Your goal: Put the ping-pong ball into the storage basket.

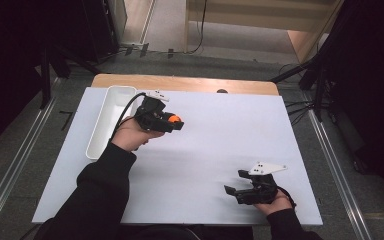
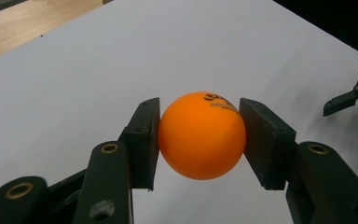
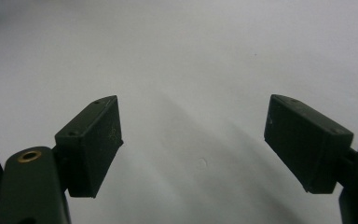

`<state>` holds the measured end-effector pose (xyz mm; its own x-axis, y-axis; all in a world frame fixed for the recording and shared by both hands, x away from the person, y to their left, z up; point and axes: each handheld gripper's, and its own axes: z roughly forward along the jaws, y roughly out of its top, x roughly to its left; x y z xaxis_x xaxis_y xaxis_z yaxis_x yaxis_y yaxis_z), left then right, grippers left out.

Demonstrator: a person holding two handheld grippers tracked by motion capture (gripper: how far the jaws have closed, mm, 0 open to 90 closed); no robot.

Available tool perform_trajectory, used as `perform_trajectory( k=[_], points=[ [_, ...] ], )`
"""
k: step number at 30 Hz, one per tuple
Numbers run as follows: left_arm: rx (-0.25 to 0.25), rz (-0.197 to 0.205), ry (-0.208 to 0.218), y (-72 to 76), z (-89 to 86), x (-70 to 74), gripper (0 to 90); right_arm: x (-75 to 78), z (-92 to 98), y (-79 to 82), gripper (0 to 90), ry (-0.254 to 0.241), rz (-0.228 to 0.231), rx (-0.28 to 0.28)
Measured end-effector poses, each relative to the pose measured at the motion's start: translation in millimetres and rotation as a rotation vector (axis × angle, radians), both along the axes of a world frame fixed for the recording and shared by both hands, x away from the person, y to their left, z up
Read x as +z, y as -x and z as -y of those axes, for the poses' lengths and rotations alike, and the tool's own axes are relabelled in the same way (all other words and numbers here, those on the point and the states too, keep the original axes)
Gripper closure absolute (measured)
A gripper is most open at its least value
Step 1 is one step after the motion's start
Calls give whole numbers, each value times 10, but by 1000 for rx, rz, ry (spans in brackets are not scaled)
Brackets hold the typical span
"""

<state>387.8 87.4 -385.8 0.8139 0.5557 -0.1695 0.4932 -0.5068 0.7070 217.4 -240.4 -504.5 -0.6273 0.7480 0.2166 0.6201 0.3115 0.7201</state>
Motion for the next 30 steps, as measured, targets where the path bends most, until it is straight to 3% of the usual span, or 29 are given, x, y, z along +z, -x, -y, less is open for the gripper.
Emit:
perform_trajectory(
  k=[30],
  points=[
    [99, 19, -24, -105, -312, 68, 508, 0, -3, -2, 175, -3, -1, 0]
  ],
)
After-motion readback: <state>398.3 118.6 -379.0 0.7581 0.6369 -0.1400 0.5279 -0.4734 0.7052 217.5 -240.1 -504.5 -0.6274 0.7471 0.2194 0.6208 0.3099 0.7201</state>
